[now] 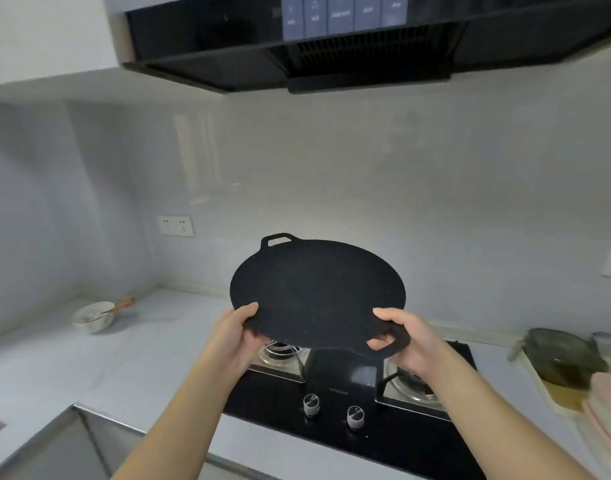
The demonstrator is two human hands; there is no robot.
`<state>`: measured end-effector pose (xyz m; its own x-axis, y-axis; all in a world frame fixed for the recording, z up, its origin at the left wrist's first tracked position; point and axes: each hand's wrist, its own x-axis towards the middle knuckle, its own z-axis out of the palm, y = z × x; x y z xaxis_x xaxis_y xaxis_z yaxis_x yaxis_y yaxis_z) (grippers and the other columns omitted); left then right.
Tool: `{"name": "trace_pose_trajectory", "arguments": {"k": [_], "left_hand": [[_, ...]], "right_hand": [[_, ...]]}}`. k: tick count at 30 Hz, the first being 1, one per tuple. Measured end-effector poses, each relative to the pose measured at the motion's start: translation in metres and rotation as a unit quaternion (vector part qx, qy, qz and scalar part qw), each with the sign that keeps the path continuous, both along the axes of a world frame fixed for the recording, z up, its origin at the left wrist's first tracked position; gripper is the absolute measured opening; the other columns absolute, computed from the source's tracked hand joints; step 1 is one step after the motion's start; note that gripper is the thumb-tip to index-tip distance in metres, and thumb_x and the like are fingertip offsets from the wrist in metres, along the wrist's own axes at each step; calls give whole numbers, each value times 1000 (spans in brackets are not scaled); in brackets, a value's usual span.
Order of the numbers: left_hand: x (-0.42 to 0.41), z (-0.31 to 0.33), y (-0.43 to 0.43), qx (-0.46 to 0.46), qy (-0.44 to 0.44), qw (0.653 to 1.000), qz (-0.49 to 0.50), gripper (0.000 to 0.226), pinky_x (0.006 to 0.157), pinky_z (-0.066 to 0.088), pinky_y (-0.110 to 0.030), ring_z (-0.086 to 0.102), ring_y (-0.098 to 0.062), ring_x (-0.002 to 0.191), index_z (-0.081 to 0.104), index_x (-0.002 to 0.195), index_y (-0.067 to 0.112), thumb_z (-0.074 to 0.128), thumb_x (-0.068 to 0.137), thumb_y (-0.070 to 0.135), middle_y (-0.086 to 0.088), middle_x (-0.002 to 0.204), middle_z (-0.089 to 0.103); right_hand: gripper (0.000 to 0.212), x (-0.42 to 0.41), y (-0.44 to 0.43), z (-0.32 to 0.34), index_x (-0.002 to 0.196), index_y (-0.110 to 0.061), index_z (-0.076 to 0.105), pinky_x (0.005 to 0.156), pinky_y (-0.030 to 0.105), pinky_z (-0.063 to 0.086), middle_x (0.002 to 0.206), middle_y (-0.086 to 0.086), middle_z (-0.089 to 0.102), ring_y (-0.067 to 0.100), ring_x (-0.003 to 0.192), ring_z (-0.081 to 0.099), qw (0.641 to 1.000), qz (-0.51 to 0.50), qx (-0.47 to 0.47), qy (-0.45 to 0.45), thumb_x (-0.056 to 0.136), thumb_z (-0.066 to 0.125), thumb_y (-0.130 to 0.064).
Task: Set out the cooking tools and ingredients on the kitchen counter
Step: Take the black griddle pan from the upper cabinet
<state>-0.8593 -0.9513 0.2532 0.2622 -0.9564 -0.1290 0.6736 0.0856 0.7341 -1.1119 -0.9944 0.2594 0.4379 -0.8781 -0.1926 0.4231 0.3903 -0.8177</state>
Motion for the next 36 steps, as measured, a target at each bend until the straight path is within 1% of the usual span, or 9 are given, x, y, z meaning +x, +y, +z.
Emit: {"name": "trace_pose_trajectory", "arguments": {"k": [4,7,9,11,14,20,26,31,36], "left_hand": [[70,-18,25,12,31,998,52,26,57,59,-32,64,-27,101,53,120,-2,39,98,-1,-16,115,65],[121,-41,29,23,56,994,93,25,55,59,-31,63,-27,100,52,118,-1,36,98,-2,-16,113,65],[150,-60,23,39,62,990,118,26,57,59,-34,64,-27,100,52,119,-2,35,99,-2,-16,115,65],[183,-79,13,59,64,987,136,29,64,58,-40,64,-29,101,50,123,-1,35,99,-3,-17,119,63],[235,-108,-16,93,69,982,150,30,70,52,-42,64,-31,100,48,125,-3,35,98,-4,-19,120,62],[316,-160,-75,148,86,974,147,34,74,52,-43,63,-32,102,44,131,-1,34,99,-3,-18,127,58],[386,-203,-108,201,114,963,141,33,57,60,-35,64,-30,98,47,127,-3,33,98,-6,-16,119,62],[437,-236,-138,290,39,948,124,30,77,51,-37,65,-30,87,49,126,-11,44,97,-5,-21,112,63],[488,-267,-168,345,-2,936,75,30,84,52,-39,64,-30,87,51,123,-11,52,94,-4,-19,107,63]], "right_hand": [[22,77,-4,-19,108,3,59,55,29,57,85,15,72,24,68,71,998,60,17,-13,96,42,-6],[27,131,-12,-40,94,-2,67,62,33,59,88,15,72,29,84,72,995,94,24,-24,95,41,-9],[24,161,-19,-57,86,-7,66,64,33,59,89,11,71,31,102,68,992,126,28,-14,93,44,-12],[19,199,-32,-79,95,-7,65,69,33,60,110,15,70,35,115,61,989,141,49,-17,92,46,-10],[17,259,-57,-111,96,-6,64,68,35,61,120,21,66,37,109,65,989,121,85,-28,93,47,-3],[25,362,-128,-164,115,6,58,58,33,60,91,20,73,31,77,73,991,50,123,12,99,39,4],[31,431,-181,-203,120,9,55,62,37,60,100,16,72,34,86,72,982,53,171,64,92,44,14],[24,475,-203,-219,94,0,60,61,37,61,81,5,73,32,80,73,978,48,182,90,92,42,16],[35,517,-224,-242,121,-3,58,69,38,61,104,11,73,35,96,70,972,18,202,119,92,46,13]]}}
